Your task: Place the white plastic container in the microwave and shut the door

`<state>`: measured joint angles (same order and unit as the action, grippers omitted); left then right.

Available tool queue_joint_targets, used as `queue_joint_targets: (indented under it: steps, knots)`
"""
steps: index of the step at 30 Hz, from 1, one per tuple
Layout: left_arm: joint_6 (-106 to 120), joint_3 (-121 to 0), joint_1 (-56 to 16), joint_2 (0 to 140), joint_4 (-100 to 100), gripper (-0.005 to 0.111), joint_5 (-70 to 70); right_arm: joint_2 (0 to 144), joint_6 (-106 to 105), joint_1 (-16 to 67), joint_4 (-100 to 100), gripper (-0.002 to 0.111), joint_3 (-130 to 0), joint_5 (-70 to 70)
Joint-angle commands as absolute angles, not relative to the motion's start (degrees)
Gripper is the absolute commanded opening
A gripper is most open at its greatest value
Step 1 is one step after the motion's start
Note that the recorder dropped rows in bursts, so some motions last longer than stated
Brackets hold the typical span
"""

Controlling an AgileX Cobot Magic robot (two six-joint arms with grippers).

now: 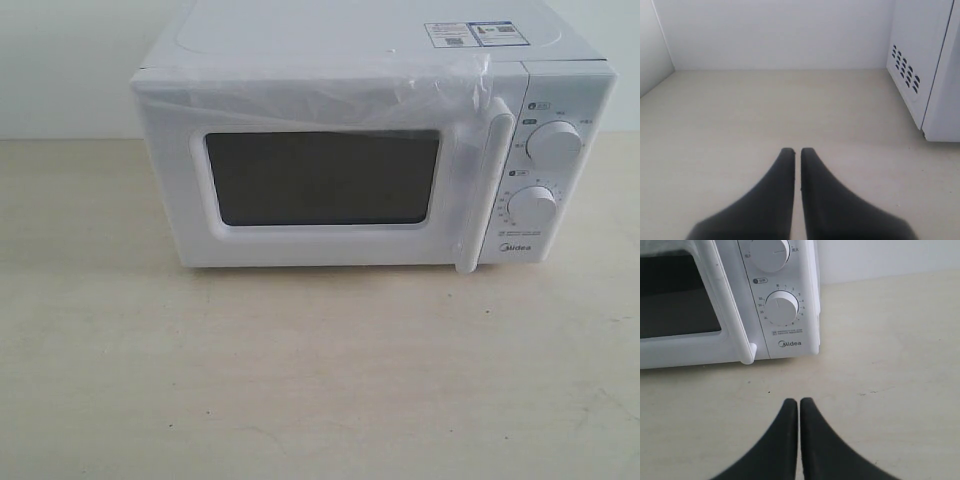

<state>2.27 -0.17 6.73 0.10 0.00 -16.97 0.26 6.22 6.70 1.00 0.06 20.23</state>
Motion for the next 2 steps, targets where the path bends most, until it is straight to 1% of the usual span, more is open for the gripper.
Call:
queue_joint_targets:
  steps: [1,2]
  knots:
    - [1.7,0.0,6.8,0.0,-0.6,0.004,-17.0,0.0,6.3,6.3,1.0,0.0,0.0,20.0]
    - [1.7,0.0,6.8,0.0,-0.6,0.004,-17.0,0.0,6.3,6.3,1.0,0.0,0.0,20.0]
